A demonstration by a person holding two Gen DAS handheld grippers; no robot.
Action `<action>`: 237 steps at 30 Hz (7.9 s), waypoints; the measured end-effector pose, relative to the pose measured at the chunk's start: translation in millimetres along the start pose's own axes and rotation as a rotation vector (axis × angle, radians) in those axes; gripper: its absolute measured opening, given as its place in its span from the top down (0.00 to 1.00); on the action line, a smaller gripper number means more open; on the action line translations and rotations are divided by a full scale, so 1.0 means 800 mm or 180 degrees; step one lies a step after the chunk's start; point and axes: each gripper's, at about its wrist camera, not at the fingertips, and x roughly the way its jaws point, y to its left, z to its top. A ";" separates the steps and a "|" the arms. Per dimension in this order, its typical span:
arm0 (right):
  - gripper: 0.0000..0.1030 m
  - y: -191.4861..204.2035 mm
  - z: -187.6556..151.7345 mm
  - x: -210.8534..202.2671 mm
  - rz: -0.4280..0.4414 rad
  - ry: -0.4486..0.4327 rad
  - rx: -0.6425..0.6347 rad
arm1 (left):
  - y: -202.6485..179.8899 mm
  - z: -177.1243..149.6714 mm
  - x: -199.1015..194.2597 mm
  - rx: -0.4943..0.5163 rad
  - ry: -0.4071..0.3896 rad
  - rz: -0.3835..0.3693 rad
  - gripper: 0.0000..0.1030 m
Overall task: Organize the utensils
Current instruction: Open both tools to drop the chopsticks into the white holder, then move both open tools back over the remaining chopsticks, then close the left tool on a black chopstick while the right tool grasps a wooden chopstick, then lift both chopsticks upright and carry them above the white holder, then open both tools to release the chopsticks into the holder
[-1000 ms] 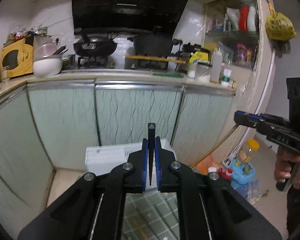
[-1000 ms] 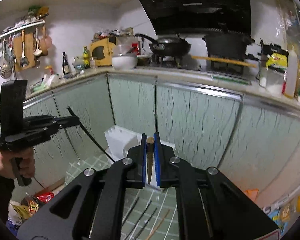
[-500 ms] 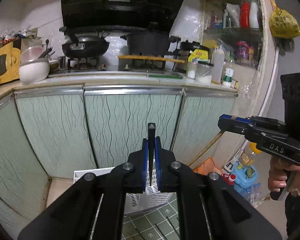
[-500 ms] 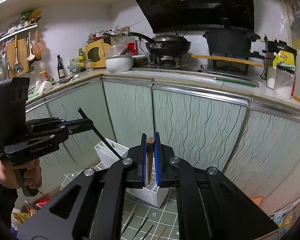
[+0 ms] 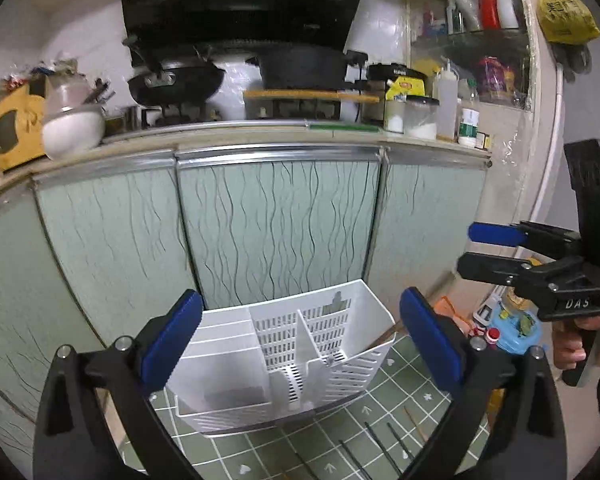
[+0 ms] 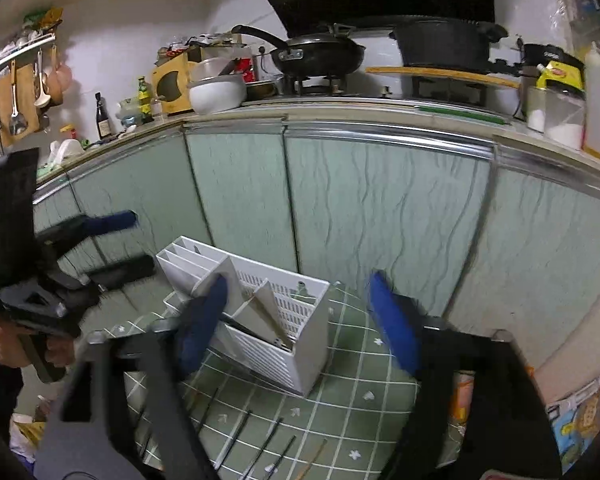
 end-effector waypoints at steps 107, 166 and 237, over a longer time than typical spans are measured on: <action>0.94 0.091 -0.404 -0.064 -0.0970 0.0614 0.0443 | -0.060 -0.400 -0.115 -0.0767 0.0800 0.1479 0.92; 0.94 0.058 -0.212 -0.168 -0.0546 -0.0253 0.0190 | -0.008 -0.216 -0.226 -0.0469 0.0065 0.0711 0.92; 0.89 -0.002 0.062 0.029 0.0183 -0.0264 -0.0097 | -0.005 0.054 0.046 -0.0116 0.0166 -0.0183 0.91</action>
